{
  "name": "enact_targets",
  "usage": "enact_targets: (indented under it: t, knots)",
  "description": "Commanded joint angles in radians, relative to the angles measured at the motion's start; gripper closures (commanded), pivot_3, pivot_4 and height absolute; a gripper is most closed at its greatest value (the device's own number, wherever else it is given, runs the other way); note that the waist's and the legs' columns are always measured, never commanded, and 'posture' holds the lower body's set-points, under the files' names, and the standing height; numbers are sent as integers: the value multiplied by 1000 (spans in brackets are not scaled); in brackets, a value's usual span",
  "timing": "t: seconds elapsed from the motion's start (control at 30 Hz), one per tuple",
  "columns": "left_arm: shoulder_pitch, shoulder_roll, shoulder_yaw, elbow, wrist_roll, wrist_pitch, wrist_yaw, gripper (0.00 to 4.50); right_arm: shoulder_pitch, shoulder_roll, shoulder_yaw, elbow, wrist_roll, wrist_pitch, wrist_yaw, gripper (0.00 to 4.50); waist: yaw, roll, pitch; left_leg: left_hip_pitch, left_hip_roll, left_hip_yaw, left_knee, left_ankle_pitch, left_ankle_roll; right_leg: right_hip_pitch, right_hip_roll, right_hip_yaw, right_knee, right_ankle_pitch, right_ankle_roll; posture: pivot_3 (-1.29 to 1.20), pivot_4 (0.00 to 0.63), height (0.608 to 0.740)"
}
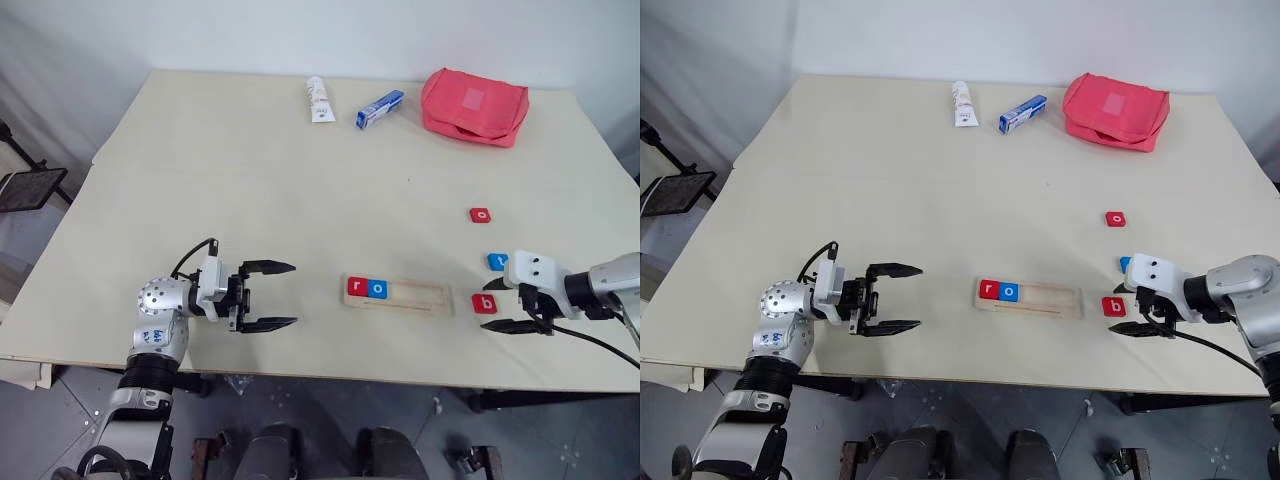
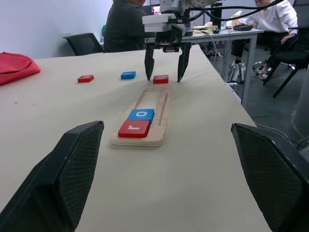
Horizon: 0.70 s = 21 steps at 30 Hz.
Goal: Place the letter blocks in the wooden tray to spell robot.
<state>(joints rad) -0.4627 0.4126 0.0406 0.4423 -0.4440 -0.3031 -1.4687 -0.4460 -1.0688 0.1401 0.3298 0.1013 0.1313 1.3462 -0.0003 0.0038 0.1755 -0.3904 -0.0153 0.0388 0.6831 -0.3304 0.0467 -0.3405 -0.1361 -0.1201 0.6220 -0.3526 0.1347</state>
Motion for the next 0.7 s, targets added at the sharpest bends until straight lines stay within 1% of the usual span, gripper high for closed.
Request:
enact_targets:
  t: [0.03,0.1,0.13,0.17,0.27,0.43,0.53,0.6,0.67,0.7]
  knots:
    - [8,9,17,-41,-19,4,12,0,-4,3,-6,13,-21,-8,-1,1926,1,0,0,0,0,0,0,0,0,0,0,0,0,0,0,0,150,740]
    - [13,12,18,-45,-21,6,12,0,2,4,-15,0,-16,-1,-7,2519,0,0,0,0,0,0,1,0,0,0,0,0,0,0,0,0,150,740]
    - [13,14,19,-43,-22,7,10,0,6,1,-22,-11,-12,5,-10,2886,0,0,0,0,0,0,1,0,0,0,0,0,0,0,0,0,150,740]
    - [13,15,20,-42,-23,8,8,0,9,-1,-27,-19,-9,9,-12,3045,0,0,0,0,0,0,1,0,0,0,0,0,0,0,0,0,150,740]
    - [-1,21,21,-18,-23,6,-7,0,3,-9,-56,-61,15,69,-27,3038,0,0,0,0,0,0,1,0,0,0,0,0,0,0,0,0,150,740]
    - [-46,23,24,47,-17,-8,-26,0,-1,-34,-124,-213,80,222,-34,3038,1,0,0,0,0,0,1,0,0,0,0,0,0,0,0,0,150,740]
    - [-71,19,23,84,-12,-24,-34,0,-15,-45,-144,-300,104,309,-43,3038,4,0,0,0,0,0,1,0,0,0,0,0,0,0,0,0,150,740]
    - [-88,14,22,108,-10,-34,-39,0,-42,-52,-137,-377,119,393,-48,3038,3,0,0,0,0,0,1,0,0,-1,0,0,0,0,0,0,150,740]
    - [-107,6,19,129,-8,-45,-44,0,-97,-46,-76,-456,118,490,-36,3038,2,0,0,-1,0,0,1,0,0,-1,0,0,0,0,0,0,150,740]
    - [-113,3,17,137,-7,-48,-46,0,-122,-26,-53,-479,118,517,-44,3038,1,0,0,-1,0,0,1,0,0,-1,0,0,0,0,0,0,150,740]
